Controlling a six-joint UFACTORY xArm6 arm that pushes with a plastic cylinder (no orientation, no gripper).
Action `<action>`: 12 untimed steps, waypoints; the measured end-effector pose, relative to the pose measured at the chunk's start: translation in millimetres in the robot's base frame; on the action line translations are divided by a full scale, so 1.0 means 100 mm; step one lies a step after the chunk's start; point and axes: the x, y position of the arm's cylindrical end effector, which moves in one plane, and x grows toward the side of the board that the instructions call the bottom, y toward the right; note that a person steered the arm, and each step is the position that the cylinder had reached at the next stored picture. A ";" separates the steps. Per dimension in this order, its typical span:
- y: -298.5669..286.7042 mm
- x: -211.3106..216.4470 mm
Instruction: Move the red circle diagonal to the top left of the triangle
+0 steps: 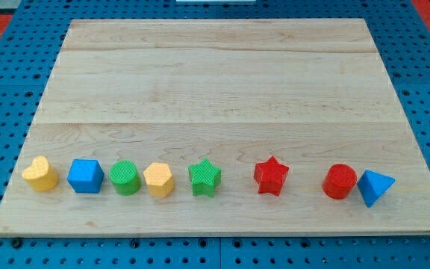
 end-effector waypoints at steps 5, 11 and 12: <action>-1.88 -0.37; -3.90 -0.23; -4.65 -0.23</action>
